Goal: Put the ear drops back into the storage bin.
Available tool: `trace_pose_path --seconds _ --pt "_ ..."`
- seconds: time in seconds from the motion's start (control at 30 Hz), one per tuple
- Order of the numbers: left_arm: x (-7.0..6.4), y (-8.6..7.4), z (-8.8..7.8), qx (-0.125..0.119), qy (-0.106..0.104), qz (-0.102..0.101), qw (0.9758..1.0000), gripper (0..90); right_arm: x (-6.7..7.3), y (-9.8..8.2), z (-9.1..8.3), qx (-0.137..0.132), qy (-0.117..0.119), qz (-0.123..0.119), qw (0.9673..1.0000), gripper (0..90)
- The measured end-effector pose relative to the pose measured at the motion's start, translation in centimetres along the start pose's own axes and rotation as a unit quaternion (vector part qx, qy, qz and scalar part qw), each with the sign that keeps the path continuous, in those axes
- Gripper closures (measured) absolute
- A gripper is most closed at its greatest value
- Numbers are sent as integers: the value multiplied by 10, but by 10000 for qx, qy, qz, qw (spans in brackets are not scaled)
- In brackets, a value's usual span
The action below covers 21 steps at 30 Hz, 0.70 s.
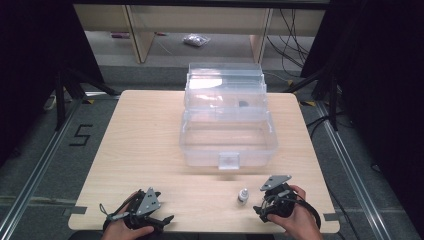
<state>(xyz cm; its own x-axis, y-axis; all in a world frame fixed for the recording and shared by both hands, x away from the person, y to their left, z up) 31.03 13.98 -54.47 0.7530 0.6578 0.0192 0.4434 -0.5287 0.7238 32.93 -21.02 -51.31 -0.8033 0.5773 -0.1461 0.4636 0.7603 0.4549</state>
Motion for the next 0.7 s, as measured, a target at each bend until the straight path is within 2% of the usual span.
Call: trace_pose_path --seconds 0.17,0.3,0.33,0.5,0.57,0.7 --pt "0 0 0 -10 -4 3 10000 156 3 6 3 44 32 -166 9998 236" --pt "0 0 0 5 -13 1 10000 155 5 11 5 90 75 -167 9998 243" --pt "0 1 0 -19 -1 1 10000 155 5 11 5 99 133 -229 9996 244" --pt "-1 0 0 -5 -27 3 10000 155 7 18 9 150 134 -363 9991 249" --pt "-1 1 0 -6 -16 -8 10000 156 8 20 10 200 218 -379 9988 249" --pt "0 0 0 -13 -6 3 10000 155 10 26 13 261 233 -393 9986 257"
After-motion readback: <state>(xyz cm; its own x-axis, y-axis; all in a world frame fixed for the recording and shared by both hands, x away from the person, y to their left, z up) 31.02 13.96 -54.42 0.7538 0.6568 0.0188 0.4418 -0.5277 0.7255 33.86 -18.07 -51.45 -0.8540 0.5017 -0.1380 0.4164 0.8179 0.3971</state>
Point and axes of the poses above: each handheld gripper's, and its own axes: z roughly forward along the jaws, y roughly out of its top, x roughly to its left, the point moved 6 cm from there along z, roughly forward along the jaws, and after that the axes turned 9 degrees about -z, right-handed, at the moved point
